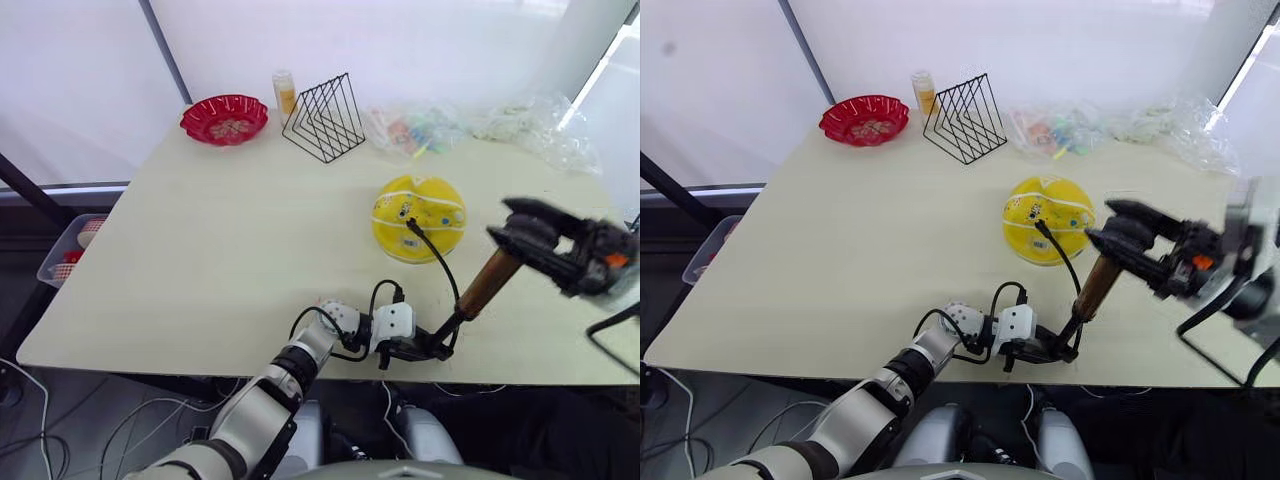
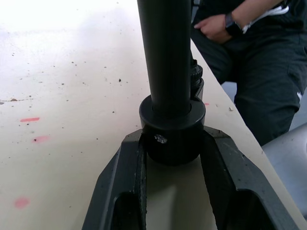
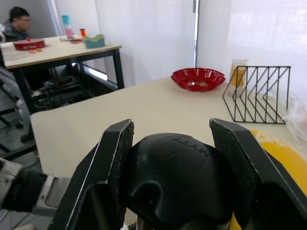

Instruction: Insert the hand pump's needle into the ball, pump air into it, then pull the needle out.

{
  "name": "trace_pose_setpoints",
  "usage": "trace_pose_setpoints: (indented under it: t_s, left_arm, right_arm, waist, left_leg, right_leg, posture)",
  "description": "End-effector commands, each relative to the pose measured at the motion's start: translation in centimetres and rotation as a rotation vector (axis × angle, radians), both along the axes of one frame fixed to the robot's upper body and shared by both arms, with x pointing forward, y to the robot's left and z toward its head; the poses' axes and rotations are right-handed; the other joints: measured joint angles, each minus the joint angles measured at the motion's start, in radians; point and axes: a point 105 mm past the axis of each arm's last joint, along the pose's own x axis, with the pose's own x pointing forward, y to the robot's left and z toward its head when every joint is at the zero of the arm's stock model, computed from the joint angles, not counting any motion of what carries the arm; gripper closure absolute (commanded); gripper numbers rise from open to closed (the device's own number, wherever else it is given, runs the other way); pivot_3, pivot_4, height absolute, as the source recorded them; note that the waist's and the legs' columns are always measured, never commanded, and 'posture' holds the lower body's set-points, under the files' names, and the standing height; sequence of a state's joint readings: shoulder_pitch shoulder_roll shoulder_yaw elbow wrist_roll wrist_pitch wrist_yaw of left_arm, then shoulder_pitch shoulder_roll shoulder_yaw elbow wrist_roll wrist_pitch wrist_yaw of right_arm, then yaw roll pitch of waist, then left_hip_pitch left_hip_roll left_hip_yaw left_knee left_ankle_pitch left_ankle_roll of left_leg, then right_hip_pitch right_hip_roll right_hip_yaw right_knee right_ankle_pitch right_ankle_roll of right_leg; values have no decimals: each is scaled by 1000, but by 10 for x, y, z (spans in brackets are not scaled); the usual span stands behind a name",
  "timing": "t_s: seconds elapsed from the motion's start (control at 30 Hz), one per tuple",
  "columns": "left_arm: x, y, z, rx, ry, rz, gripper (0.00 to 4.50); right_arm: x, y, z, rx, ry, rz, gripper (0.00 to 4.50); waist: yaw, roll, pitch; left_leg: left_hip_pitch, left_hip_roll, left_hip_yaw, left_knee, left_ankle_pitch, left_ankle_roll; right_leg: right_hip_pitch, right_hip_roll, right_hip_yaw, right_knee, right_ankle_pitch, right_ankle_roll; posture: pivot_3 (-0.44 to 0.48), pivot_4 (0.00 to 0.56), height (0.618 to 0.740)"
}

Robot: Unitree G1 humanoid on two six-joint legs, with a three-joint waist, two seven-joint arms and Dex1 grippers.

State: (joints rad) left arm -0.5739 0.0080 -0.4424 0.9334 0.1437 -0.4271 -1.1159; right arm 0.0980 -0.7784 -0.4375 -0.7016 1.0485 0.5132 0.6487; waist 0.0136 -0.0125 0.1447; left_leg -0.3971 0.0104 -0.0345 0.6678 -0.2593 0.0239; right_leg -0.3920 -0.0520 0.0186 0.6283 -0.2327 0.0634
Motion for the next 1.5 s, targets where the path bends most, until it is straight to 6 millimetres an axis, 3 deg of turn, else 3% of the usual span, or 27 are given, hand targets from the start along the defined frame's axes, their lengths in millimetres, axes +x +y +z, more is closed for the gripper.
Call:
trace_pose_setpoints:
  t_s: [0.03, 0.4, 0.5, 0.83, 1.23, 1.4, 1.5]
  left_arm:
    - [-13, 10, -29, 106, 71, 5, 3402]
    - [-6, 13, -32, 141, 56, 37, 3402]
    - [-5, 13, -32, 146, 55, 40, 3402]
    - [1, 19, -33, 185, 38, 37, 3402]
    - [1, 21, -34, 207, 35, 22, 3402]
    - [2, 22, -34, 210, 34, 22, 3402]
    - [2, 22, -34, 210, 33, 24, 3402]
  right_arm:
    - [-1, 3, -33, -39, 41, -38, 2397]
    - [-8, 13, -113, -60, 140, -88, 2397]
    - [-10, 14, -123, -80, 145, -85, 2397]
    - [0, 2, -43, -29, -31, -65, 2397]
    - [-11, -14, 56, -18, -163, -14, 2397]
    - [-15, -17, 77, -14, -170, -2, 2397]
    - [-13, -15, 72, -18, -137, 3, 2397]
  waist:
    - [-1, 1, -1]
    - [-1, -3, -10]
    - [-1, -4, -12]
    - [0, -3, -9]
    - [1, -6, -2]
    - [1, -6, 2]
    - [1, -6, 4]
  left_leg:
    - [0, 0, 0, 1, 0, 0]
    - [3, 0, 0, 1, 0, 0]
    - [4, 0, 0, 1, 0, 0]
    - [6, 2, 0, 2, 0, 0]
    - [2, 1, -1, 2, 0, 0]
    - [-1, 1, -1, 2, 0, 0]
    - [-5, 1, 0, 1, 0, 0]
  right_leg:
    - [0, 0, 1, 0, 0, 1]
    - [1, 0, 1, 0, 1, 1]
    - [2, -1, 1, 0, 1, 1]
    - [6, -4, 0, 0, 1, 2]
    - [4, -4, -1, -2, 1, 2]
    - [1, -5, -1, -2, 4, -2]
    - [-2, -5, 0, -2, 4, -2]
  posture:
    - [0, 150, 740]
    - [0, 150, 740]
    - [0, 150, 740]
    - [0, 150, 740]
    - [0, 150, 740]
    - [0, 150, 740]
    - [0, 150, 740]
